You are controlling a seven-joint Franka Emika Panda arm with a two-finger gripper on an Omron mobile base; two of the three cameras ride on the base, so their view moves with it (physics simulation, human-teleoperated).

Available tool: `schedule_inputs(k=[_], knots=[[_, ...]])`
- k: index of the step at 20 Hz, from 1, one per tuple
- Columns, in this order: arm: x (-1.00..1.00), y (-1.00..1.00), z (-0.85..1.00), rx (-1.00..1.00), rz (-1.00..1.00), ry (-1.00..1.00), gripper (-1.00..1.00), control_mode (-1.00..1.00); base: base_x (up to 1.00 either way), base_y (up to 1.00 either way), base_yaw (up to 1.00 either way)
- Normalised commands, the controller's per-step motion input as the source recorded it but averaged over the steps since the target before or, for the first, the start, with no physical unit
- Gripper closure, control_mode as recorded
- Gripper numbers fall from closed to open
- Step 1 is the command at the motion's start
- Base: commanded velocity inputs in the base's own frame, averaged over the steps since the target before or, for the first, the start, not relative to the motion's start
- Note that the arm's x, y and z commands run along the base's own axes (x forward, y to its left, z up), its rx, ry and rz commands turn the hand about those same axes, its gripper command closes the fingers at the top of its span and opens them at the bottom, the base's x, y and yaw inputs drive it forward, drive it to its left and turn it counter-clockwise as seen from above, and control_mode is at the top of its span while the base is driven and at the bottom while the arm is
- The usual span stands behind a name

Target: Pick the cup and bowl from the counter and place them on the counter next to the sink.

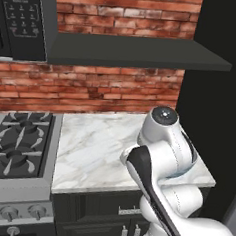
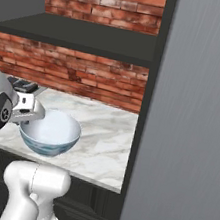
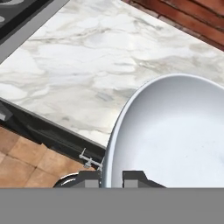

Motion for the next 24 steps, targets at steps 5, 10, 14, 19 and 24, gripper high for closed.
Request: schedule_inputs(k=[5, 10, 14, 19, 24], knots=[[0.00, 0.00, 0.00, 0.00, 0.00, 0.00, 1.00, -1.00, 0.00, 0.00, 0.00], [0.00, 0.00, 0.00, 0.00, 0.00, 0.00, 1.00, 1.00, 0.00, 0.00, 0.00], [0.00, 0.00, 0.00, 0.00, 0.00, 0.00, 1.00, 1.00, -0.32, 0.00, 0.00], [0.00, 0.00, 0.00, 0.00, 0.00, 0.00, 1.00, 1.00, -0.65, 0.15, 0.01], [0.00, 0.00, 0.00, 0.00, 0.00, 0.00, 1.00, 1.00, -0.61, 0.13, 0.06]])
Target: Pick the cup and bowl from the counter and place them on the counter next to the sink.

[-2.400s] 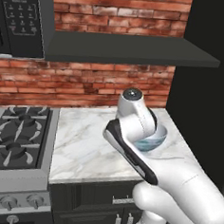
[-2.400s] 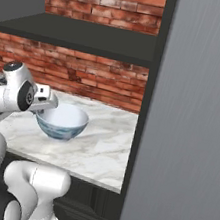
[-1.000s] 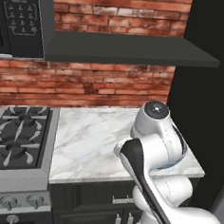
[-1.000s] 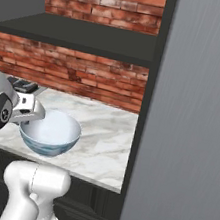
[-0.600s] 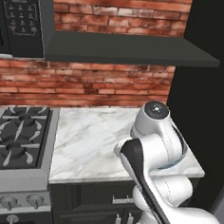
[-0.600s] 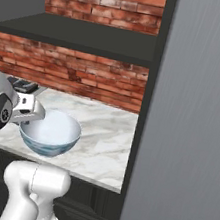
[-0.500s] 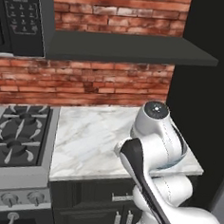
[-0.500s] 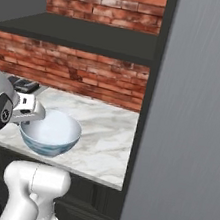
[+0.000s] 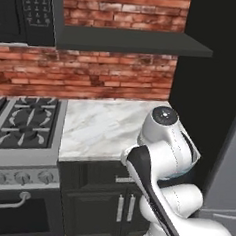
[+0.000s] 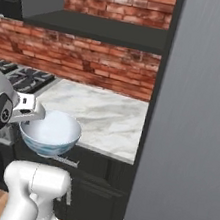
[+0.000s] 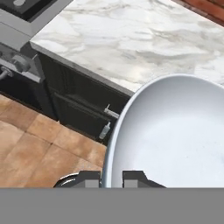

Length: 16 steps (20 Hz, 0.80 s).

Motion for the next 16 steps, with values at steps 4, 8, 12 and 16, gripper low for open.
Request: schedule_inputs(k=[4, 8, 12, 16], knots=[[0.00, 0.00, 0.00, 0.00, 0.00, 0.00, 1.00, 1.00, -0.62, 0.00, 0.02], [0.00, 0.00, 0.00, 0.00, 0.00, 0.00, 1.00, 1.00, -0.73, -0.02, -0.01], [0.00, 0.00, 0.00, 0.00, 0.00, 0.00, 1.00, 1.00, -0.83, -0.37, -0.28], [0.00, 0.00, 0.00, 0.00, 0.00, 0.00, 1.00, 1.00, -0.16, -0.34, -0.53]])
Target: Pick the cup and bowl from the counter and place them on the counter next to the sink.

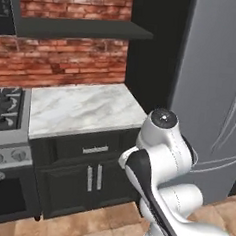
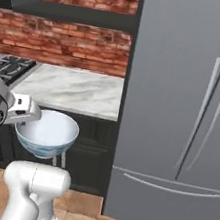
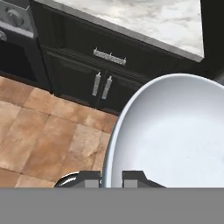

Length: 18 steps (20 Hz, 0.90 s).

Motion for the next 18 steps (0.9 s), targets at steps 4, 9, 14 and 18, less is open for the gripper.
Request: schedule_inputs(k=[4, 9, 14, 18], knots=[[0.00, 0.00, 0.00, 0.00, 0.00, 0.00, 1.00, 1.00, 0.00, -0.26, -0.62], [0.00, 0.00, 0.00, 0.00, 0.00, 0.00, 1.00, 1.00, 0.00, -0.19, -0.70], [0.00, 0.00, 0.00, 0.00, 0.00, 0.00, 1.00, 1.00, 0.08, -0.04, -0.81], [0.00, 0.00, 0.00, 0.00, 0.00, 0.00, 1.00, 1.00, 0.15, -0.01, -0.84]])
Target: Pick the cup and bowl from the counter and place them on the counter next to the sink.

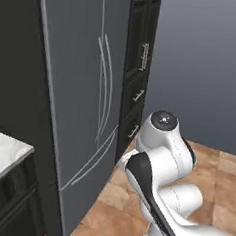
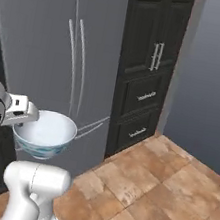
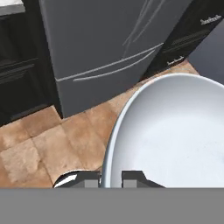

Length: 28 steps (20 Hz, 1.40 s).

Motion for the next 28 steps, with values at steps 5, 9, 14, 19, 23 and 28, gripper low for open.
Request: schedule_inputs(k=[5, 9, 14, 19, 23, 28], knots=[[0.00, 0.00, 0.00, 0.00, 0.00, 0.00, 1.00, 1.00, 0.16, -0.02, -0.82], [0.00, 0.00, 0.00, 0.00, 0.00, 0.00, 1.00, 1.00, 0.26, 0.00, -0.84], [0.00, 0.00, 0.00, 0.00, 0.00, 0.00, 1.00, 1.00, 0.25, 0.00, -0.85], [0.00, 0.00, 0.00, 0.00, 0.00, 0.00, 1.00, 1.00, 0.27, 0.00, -0.84], [0.00, 0.00, 0.00, 0.00, 0.00, 0.00, 1.00, 1.00, 0.33, 0.00, -0.81], [0.00, 0.00, 0.00, 0.00, 0.00, 0.00, 1.00, 1.00, 0.47, 0.12, -0.60]])
